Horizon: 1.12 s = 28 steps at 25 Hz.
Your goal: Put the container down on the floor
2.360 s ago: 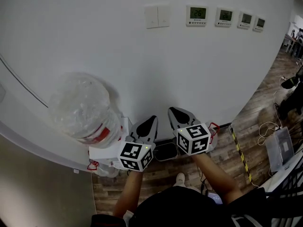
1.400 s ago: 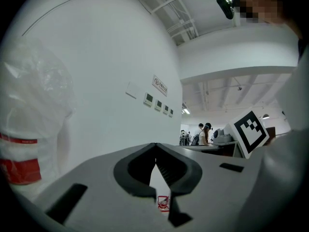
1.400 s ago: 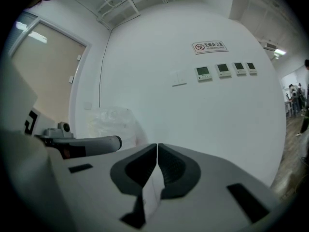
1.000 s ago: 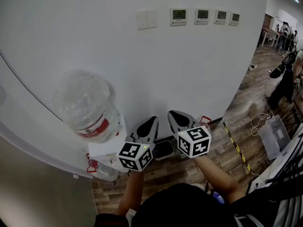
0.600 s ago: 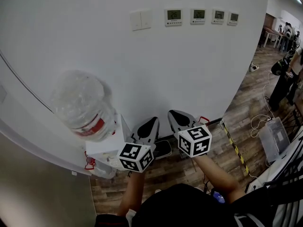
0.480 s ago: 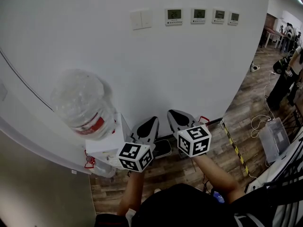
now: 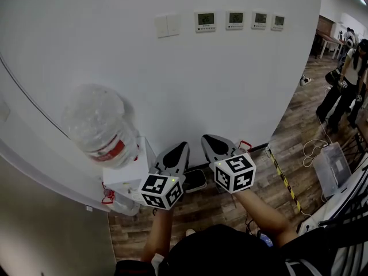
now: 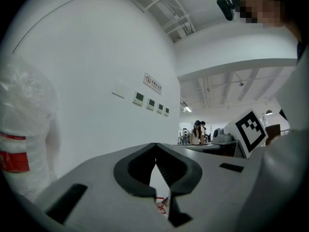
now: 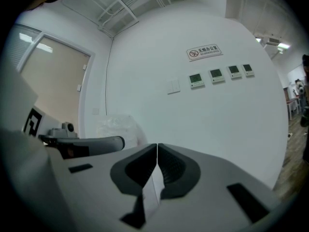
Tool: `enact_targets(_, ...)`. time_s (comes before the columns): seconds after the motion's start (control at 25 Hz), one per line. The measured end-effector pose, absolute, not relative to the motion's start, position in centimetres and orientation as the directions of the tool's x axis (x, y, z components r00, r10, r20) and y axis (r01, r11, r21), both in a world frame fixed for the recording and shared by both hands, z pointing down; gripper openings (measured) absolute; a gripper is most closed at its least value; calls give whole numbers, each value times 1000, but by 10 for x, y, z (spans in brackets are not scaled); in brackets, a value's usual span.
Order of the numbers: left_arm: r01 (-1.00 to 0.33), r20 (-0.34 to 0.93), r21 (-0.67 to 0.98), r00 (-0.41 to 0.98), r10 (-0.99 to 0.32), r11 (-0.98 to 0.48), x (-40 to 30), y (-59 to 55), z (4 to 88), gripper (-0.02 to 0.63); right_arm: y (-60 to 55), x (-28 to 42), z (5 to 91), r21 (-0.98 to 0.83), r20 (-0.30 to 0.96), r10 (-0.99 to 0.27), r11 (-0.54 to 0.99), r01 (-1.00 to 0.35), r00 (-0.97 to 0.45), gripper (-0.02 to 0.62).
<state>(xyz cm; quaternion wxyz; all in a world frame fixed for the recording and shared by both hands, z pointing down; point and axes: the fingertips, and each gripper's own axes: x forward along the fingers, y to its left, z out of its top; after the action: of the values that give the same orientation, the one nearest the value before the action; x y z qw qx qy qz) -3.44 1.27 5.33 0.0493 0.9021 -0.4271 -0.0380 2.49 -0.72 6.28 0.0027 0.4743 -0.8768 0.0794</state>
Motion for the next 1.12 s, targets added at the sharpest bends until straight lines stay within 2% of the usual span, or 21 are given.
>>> enact_targets(1.12, -758, -26, 151, 638, -769, -634, -19, 26, 57, 17, 9, 43, 67, -142, 86, -833, 533, -834, -547, 31)
